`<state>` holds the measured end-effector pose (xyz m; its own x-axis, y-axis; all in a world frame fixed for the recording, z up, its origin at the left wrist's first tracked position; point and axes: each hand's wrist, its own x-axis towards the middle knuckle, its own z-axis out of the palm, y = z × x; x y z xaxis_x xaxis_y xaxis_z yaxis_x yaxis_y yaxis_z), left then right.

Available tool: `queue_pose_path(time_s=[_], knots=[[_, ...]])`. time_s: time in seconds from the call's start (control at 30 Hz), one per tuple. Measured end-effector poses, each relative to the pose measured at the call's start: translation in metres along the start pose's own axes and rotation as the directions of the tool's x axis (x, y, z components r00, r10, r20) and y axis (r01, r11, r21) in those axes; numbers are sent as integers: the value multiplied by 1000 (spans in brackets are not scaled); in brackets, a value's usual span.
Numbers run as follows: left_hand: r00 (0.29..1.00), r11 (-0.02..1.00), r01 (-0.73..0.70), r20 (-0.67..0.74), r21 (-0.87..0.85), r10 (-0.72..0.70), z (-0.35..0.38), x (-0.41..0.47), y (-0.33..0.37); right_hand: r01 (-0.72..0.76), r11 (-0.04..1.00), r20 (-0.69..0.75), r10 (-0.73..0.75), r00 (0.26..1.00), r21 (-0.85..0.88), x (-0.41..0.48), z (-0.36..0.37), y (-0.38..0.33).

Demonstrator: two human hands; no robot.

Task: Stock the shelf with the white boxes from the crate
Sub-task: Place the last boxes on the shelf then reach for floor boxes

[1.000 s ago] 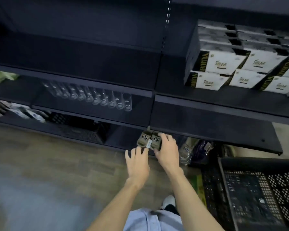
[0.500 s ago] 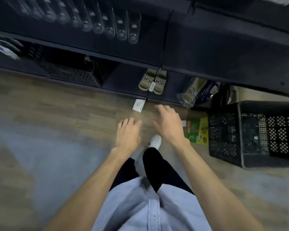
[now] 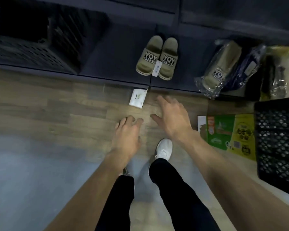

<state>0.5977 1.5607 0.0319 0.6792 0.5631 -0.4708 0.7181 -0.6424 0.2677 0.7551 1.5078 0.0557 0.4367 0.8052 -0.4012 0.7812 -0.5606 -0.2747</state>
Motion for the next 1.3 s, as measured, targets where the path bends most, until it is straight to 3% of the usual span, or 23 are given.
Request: queue_pose_path(time_s=[0.33,0.6,0.67,0.8,0.93,1.0,1.13,1.2,1.3], knots=[[995,980,-97,10,176,97,153,125,-63,-17,999,143,22,989,-31,107,184,64],[992,976,44,104,213,-68,237,234,-109,-51,999,197,52,979,-12,192,275,96],[991,984,88,82,156,-102,251,257,-113,-50,999,213,48,976,6,207,287,101],[982,957,188,66,-223,-177,273,287,-114,-138,987,235,115,965,82,222,303,118],[976,957,213,87,-198,-200,294,286,-103,-222,970,233,194,953,101,218,308,133],[984,979,153,106,-133,-140,302,273,-96,-201,975,242,173,955,96,214,308,133],[961,991,-109,246,-82,127,309,255,-87,-203,969,265,160,951,143,214,307,133],[979,982,-141,128,-128,157,302,264,-89,-222,962,250,179,952,156,217,309,137],[975,989,53,-208,-137,-81,287,279,-102,-267,952,247,225,943,152,223,313,145]])
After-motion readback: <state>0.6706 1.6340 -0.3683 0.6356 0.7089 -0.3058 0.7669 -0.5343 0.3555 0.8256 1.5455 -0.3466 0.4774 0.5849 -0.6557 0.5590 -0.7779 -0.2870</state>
